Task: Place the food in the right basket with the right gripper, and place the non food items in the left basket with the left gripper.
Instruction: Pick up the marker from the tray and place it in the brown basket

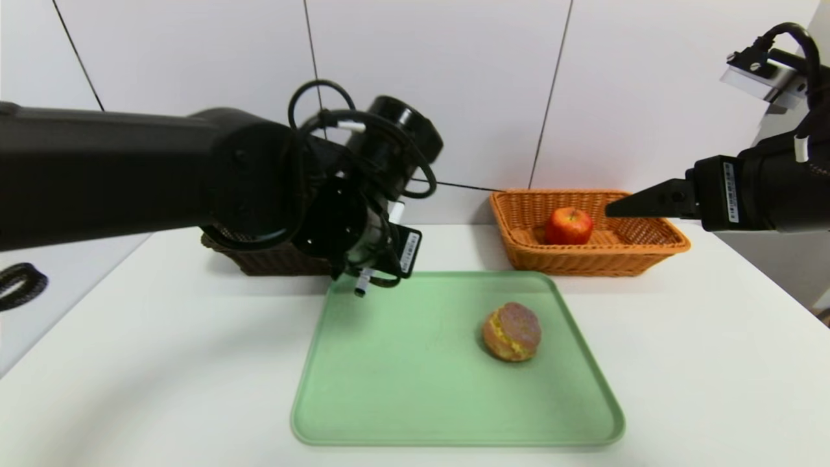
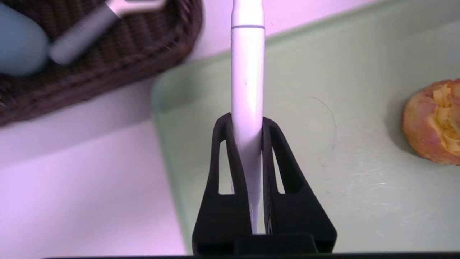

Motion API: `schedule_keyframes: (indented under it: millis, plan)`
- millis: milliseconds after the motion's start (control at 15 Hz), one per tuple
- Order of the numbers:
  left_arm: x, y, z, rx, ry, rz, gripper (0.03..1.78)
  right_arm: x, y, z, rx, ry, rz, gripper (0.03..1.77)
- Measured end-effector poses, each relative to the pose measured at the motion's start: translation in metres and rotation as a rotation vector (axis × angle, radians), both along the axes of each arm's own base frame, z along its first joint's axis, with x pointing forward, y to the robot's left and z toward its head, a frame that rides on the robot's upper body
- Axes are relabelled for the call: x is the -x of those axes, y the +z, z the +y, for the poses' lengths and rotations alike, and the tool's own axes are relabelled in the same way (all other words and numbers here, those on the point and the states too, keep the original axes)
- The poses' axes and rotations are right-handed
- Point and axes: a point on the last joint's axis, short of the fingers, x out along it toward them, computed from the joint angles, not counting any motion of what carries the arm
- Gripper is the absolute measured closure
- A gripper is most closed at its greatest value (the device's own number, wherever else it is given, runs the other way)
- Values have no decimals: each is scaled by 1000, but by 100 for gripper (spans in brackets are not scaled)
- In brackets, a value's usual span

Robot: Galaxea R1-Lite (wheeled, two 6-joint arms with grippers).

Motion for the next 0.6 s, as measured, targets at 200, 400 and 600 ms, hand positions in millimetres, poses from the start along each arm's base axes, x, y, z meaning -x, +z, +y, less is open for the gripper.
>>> schedule_keyframes:
  millis: [200,400,600]
  plan:
    - [-7,33,30,-59,-116,-81,165,2,1,-1,-4,-2,-2,9]
    - [-18,50,61,-166,-263,-137,165,2,1,-2,-6,-3,-3,9]
    - [-37,53,85,-324,-398,-197,165,2,1,-1,-15,12,0,9]
